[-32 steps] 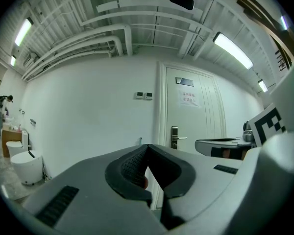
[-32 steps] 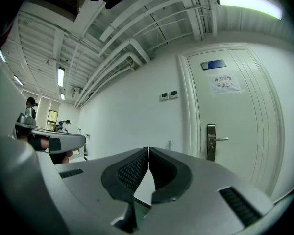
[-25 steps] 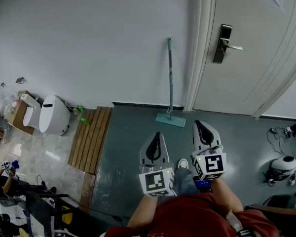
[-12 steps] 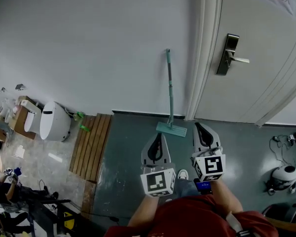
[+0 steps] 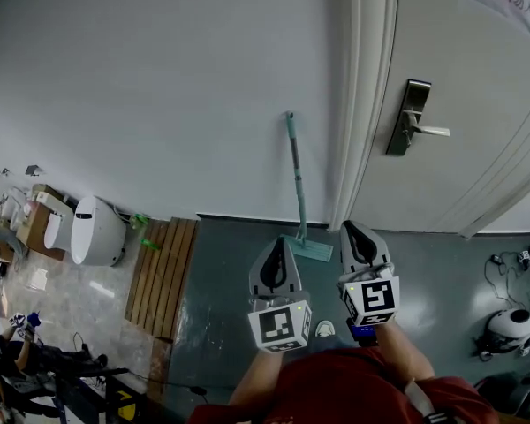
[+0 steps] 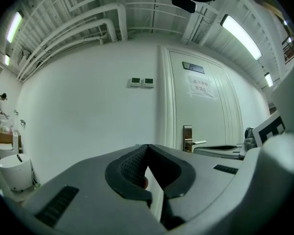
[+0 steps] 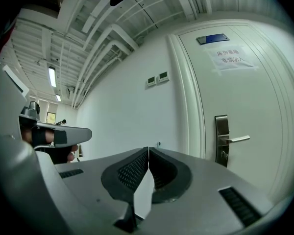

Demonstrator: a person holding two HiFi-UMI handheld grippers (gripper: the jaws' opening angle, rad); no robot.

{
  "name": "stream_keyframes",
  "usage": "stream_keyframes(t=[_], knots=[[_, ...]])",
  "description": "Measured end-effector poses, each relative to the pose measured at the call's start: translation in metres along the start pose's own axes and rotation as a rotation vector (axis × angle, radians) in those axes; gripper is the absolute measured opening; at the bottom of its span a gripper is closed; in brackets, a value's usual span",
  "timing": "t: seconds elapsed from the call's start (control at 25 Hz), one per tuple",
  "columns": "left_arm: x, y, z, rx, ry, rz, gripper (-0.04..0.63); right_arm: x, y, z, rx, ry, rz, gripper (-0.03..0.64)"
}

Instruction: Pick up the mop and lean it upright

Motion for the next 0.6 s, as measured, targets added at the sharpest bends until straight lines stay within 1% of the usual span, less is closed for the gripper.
stream_keyframes(t=[0.2, 0.36, 0.6], knots=[[0.031, -0.004, 0.003, -0.005, -0.001, 0.015, 0.012, 0.027, -0.021, 0.002, -0.002, 0.001, 0.017, 0.018], [0.054, 0.008, 0.004, -0.005, 0.005, 0.021, 0.012, 0.053, -0.024, 0.001, 0.001, 0.009, 0.021, 0.018], [0.107, 0.033, 0.007, -0.016, -0.001, -0.019, 0.012, 0.105, -0.028, 0.01, -0.013, 0.004, -0.01, 0.018]])
Point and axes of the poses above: the fingertips, and each gripper's own axes: x forward along the fingers, y to its left, z out of its top, the point moved 5 cm from there along -x, backward along the fingers, and after that the axes turned 8 degrees about y, right-handed, at the moved point
